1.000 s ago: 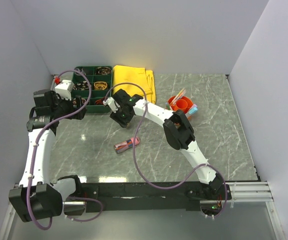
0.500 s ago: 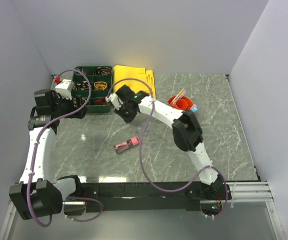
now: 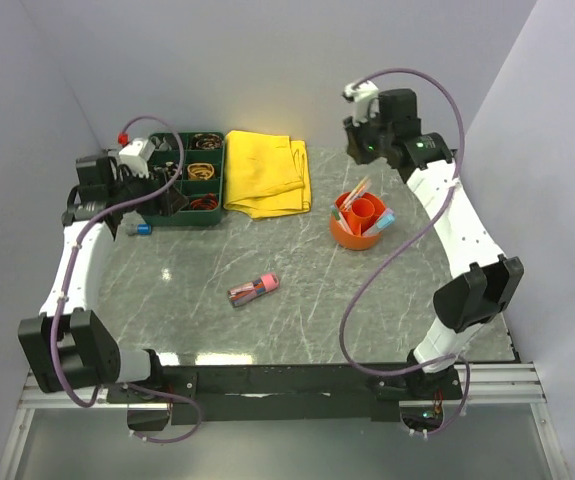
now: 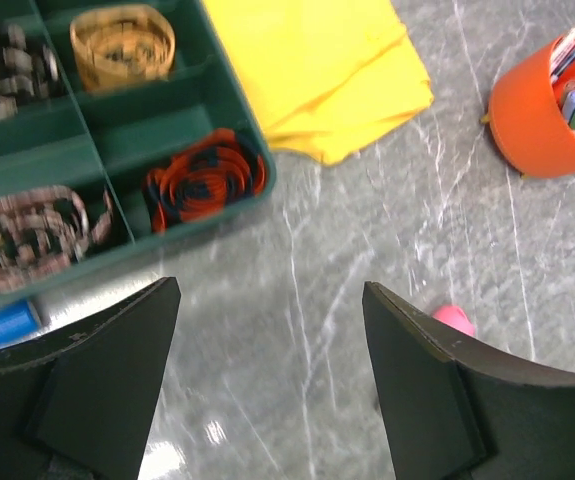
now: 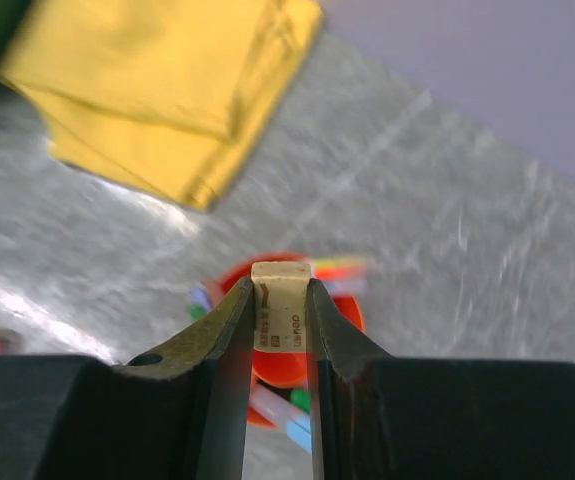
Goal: Sort the stationery into containers
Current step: Place the stationery in the storage box.
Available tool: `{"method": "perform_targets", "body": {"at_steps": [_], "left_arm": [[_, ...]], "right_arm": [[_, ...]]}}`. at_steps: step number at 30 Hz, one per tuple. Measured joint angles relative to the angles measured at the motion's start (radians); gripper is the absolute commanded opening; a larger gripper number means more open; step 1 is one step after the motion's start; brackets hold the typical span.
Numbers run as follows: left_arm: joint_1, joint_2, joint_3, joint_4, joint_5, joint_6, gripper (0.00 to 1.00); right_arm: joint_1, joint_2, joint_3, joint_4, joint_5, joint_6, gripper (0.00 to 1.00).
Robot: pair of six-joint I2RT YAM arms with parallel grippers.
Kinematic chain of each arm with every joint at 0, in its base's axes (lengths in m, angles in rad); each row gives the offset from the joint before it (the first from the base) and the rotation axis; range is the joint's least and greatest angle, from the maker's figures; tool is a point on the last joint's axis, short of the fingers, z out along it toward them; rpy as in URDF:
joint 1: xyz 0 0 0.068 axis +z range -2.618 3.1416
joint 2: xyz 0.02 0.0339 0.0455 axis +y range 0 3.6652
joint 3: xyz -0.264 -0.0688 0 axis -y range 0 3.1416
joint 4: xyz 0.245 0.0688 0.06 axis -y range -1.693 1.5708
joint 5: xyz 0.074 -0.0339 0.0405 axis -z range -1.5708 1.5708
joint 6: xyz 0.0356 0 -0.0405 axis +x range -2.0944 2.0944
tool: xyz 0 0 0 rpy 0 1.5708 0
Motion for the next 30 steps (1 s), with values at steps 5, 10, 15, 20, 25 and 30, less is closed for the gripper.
{"method": "perform_targets", "body": {"at_steps": [5, 10, 15, 20, 25, 30], "left_arm": [[-0.03, 0.053, 0.089, -0.002, -0.001, 0.034, 0.8], [-0.035, 0.075, 0.127, -0.023, -0.004, 0.062, 0.8], [-0.035, 0.096, 0.135, -0.036, -0.012, 0.075, 0.81], [-0.038, 0.118, 0.145, -0.053, -0.018, 0.093, 0.81], [-0.042, 0.128, 0.163, -0.061, -0.038, 0.116, 0.83], [-0.043, 0.129, 0.168, -0.06, -0.049, 0.124, 0.83]], "right_arm": [[-0.113, 0.019, -0.153, -0.029, -0.026, -0.009, 0.12], [-0.165, 0.06, -0.194, -0.068, -0.068, -0.009, 0.12], [-0.217, 0.099, -0.194, -0.072, -0.091, -0.009, 0.12], [-0.242, 0.152, -0.191, -0.078, -0.092, -0.011, 0.12], [-0.246, 0.195, -0.191, -0.097, -0.095, -0.02, 0.27], [-0.248, 0.207, -0.193, -0.101, -0.09, -0.022, 0.42]]}}
